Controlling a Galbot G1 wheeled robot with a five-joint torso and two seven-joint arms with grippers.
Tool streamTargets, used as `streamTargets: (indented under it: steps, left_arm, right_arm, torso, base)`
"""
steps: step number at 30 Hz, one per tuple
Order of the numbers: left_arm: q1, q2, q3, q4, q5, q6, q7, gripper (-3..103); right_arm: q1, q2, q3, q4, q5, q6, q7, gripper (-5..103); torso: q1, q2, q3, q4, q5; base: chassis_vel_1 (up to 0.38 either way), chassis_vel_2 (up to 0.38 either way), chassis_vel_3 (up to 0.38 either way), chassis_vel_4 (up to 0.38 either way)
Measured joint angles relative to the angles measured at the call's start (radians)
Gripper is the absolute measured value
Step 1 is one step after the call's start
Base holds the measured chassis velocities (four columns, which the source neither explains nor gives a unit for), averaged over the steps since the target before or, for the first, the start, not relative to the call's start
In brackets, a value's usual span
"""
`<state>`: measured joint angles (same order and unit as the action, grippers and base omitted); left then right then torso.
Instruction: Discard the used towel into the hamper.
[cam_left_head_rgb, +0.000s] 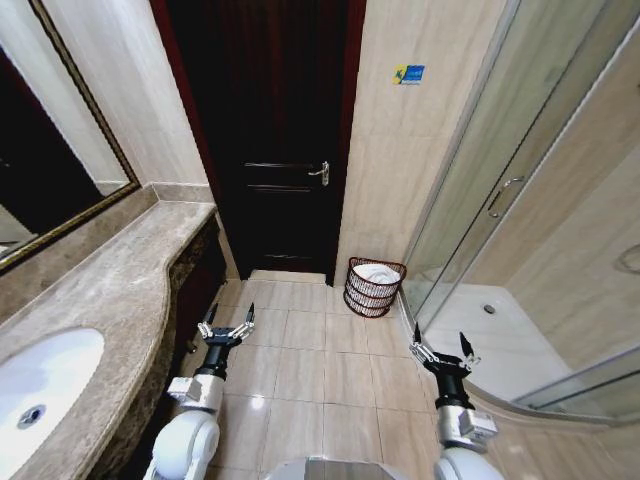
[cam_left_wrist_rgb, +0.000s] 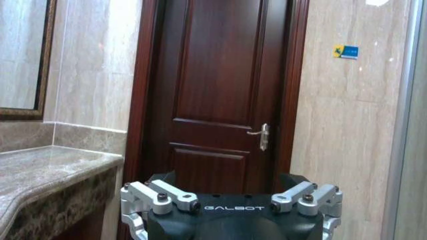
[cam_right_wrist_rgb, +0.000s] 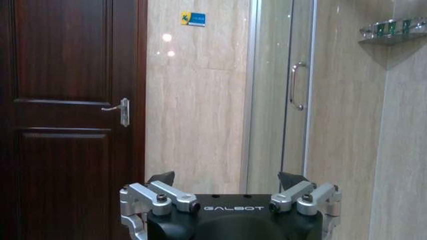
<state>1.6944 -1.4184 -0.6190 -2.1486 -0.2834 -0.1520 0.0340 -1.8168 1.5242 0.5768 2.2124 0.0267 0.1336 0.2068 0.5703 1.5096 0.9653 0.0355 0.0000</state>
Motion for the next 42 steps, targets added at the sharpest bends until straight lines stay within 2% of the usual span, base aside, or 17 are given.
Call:
streamTargets:
  steps: [42]
  left_arm:
    - [0.0,0.0,0.0,0.0,0.001,-0.001,-0.001,100]
  right_arm:
    - [0.0,0.0,0.0,0.0,0.001,0.0,0.0,100]
  torso:
    - [0.0,0.0,0.0,0.0,0.0]
  base:
    - [0.0,0.0,0.0,0.0]
